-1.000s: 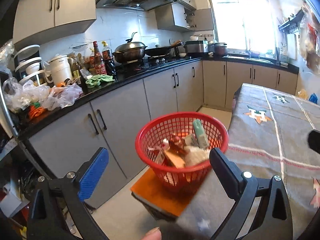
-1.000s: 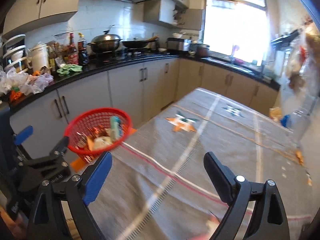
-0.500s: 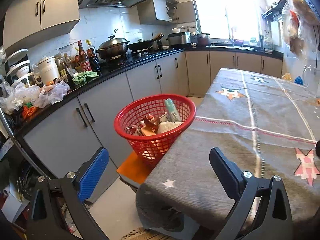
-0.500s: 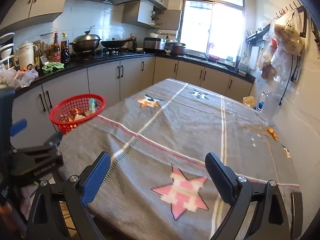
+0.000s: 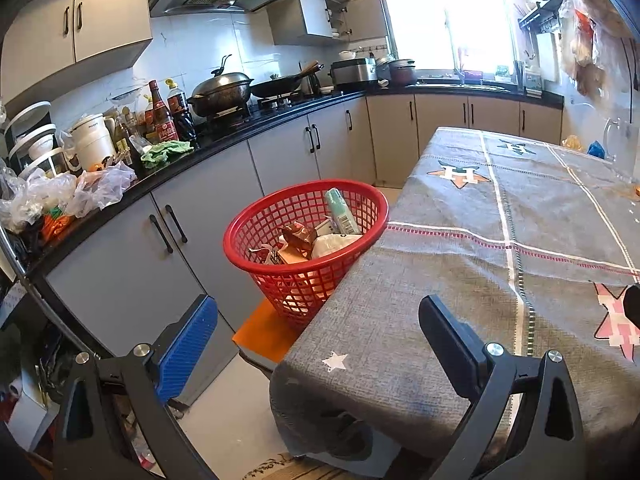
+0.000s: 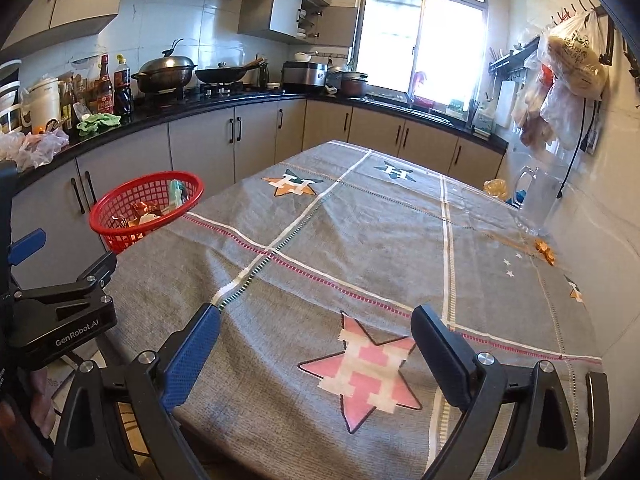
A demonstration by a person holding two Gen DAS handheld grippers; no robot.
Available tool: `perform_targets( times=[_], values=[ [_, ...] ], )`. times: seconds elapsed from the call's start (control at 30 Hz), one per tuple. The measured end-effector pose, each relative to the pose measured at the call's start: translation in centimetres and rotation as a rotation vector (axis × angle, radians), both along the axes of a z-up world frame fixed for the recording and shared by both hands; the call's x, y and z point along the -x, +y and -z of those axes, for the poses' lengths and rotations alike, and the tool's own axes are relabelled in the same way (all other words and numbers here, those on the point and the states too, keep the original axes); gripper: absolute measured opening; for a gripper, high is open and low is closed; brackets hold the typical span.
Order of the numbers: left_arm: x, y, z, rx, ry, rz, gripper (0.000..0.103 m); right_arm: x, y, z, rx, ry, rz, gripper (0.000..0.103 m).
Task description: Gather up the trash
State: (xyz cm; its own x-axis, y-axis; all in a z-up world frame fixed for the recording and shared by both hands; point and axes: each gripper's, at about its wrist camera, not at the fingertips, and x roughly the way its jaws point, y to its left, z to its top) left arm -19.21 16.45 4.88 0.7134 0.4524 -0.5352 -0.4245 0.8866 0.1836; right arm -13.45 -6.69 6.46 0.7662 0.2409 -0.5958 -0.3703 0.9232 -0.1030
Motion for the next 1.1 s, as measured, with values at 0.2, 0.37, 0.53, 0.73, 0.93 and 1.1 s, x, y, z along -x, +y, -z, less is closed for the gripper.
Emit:
perform_targets(
  times=[0.2,0.37,0.53,0.73,0.93,1.1],
  values=[
    [0.01,0.12,0.04,0.000,-0.002,-0.001,0.100,0.02,0.06,0.14,0.005,0.001,-0.001,0.098],
    [0.01,0.10,0.02,-0.003,0.001,0.001,0.100,0.03,0.03,0.17,0.002,0.004,0.000,0.098],
    [0.01,0.15,0.11,-0.002,0.000,-0.001,0.100,0.06,0.05,0.20,0.002,0.006,-0.001,0.098],
    [0.06,0.22,-0.01,-0.004,0.002,-0.002,0.100,0.04,0.04,0.21,0.003,0.006,0.000,0.098],
    [0.09,0.30,-0.06,-0.007,0.001,-0.004,0.100,-0.04,0.01,0.40,0.005,0.009,-0.001,0.098],
    [0.04,0.34,-0.04,-0.010,0.005,-0.001,0.100,-0.03,-0.01,0.44,0.006,0.011,-0.001,0.098]
  ],
)
